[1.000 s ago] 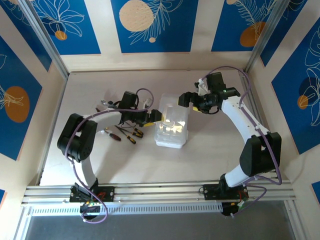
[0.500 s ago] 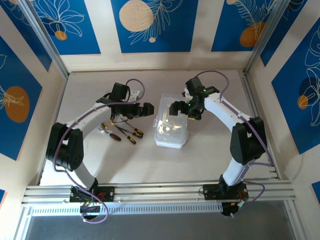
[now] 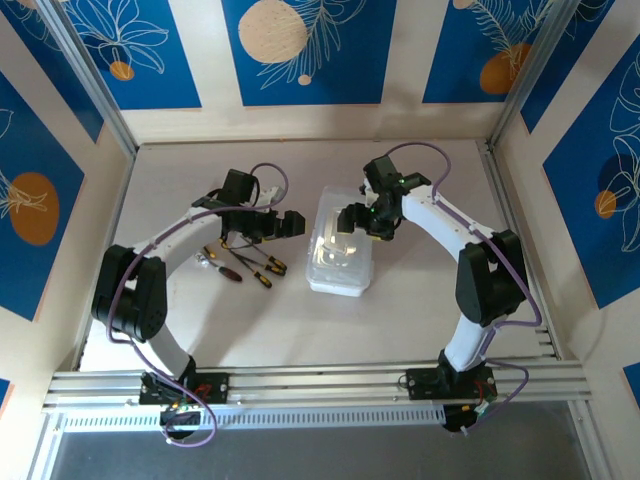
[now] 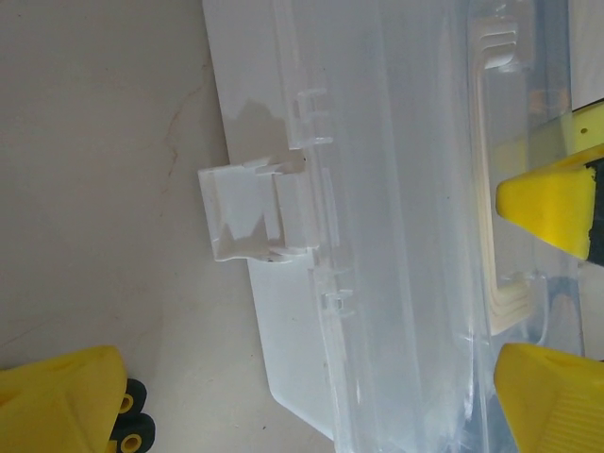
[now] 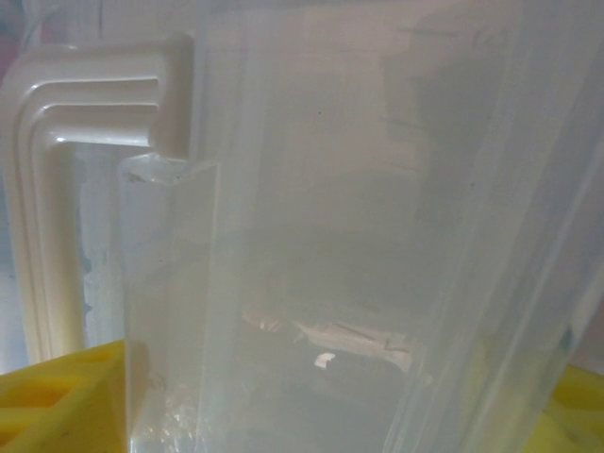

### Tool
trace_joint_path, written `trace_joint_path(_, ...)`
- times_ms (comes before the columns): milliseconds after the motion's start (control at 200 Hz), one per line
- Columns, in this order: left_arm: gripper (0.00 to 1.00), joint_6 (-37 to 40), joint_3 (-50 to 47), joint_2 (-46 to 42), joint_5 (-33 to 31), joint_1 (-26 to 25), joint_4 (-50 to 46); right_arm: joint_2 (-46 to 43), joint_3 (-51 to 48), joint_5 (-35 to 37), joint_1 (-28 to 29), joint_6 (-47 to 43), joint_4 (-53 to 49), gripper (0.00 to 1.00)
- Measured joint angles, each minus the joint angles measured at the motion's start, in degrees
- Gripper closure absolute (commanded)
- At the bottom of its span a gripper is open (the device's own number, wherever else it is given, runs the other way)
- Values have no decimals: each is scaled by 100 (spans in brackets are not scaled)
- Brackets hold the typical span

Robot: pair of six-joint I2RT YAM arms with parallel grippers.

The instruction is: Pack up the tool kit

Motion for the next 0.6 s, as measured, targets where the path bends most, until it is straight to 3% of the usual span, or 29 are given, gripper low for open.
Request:
trace_joint_path(305, 0, -7, -4, 9, 9, 0, 48, -157, -227, -424, -280, -564, 278, 33)
trace_joint_path(600, 0, -201, -9, 11, 577, -166, 619, -518, -887, -2020, -944, -933, 1172, 33)
